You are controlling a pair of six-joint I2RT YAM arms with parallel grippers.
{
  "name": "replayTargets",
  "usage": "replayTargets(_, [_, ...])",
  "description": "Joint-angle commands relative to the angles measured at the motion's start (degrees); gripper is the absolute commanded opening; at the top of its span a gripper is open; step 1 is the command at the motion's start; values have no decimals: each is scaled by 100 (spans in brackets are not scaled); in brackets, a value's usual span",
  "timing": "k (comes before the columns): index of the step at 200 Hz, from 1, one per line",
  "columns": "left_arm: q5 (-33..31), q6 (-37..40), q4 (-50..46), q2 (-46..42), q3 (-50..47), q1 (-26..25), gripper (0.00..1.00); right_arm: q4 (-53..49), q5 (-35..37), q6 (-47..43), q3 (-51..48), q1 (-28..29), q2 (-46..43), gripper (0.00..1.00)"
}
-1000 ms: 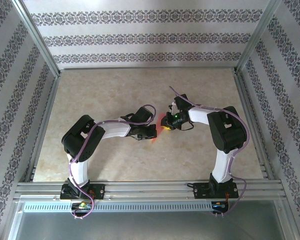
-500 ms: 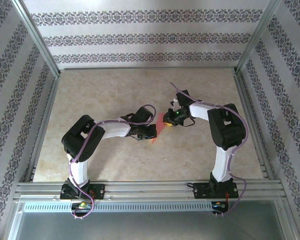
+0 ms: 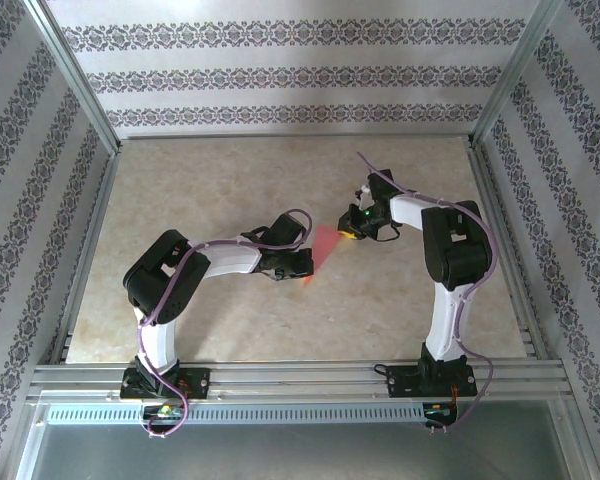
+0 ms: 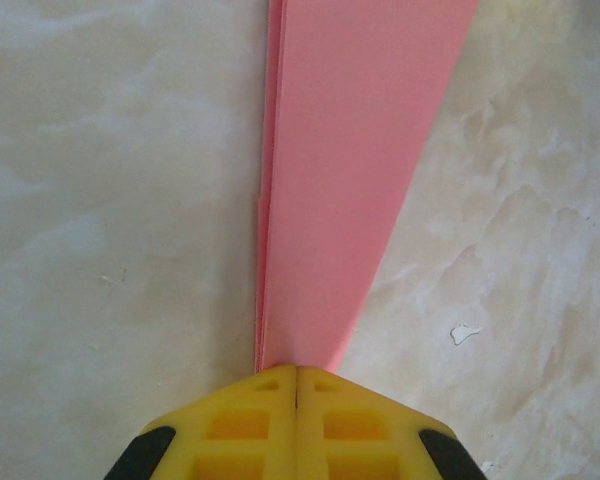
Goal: Fold a paper plane with a square sheet of paper (pick it up from the middle)
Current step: Fold the wing for the fifth time at the center of the table.
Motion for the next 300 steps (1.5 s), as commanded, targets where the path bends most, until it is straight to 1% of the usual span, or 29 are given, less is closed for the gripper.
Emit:
replayTargets(1, [-117,197,-702,112,-72,51,0,-5,520,-156,311,-291,175,18])
replayTargets(20, [-97,198,-683,125,-66,51,0,-67,531,-151,433,-356,-26,17])
replayTargets(43, [-68,217,-678,145,-31,51,0,45,470,-54,162,-279,-590,17])
replayTargets(67, [-37,213,-666,156,2,51,0,266,405,43,-468,36,-1170,17])
replayTargets(92, [-18,213,-669,135,25,51,0,441,189,213,-996,419,-1358,16])
replayTargets(122, [-22,233,-685,112,64,51,0,586,29,386,-1134,891,-1157,13])
replayTargets(146, [-11,237,-687,117,111,51,0,601,39,446,-1013,1052,-817,11])
replayTargets(187, [163,285,-612,-38,248,51,1,579,169,447,-962,1067,-462,11])
replayTargets(197, [355,319,-429,-126,325,51,4,546,209,425,-975,1059,-409,10])
replayTargets(212, [521,287,-168,-262,448,34,12,490,245,406,-984,1059,-346,10])
replayTargets(231, [507,316,-161,-196,636,33,15,471,275,403,-1019,1059,-295,10])
replayTargets(266, [388,421,-540,276,1021,33,15,443,303,446,-1042,1059,-222,10])
replayTargets(300, [208,473,-646,443,1039,31,11,393,311,430,-1036,1059,-185,10])
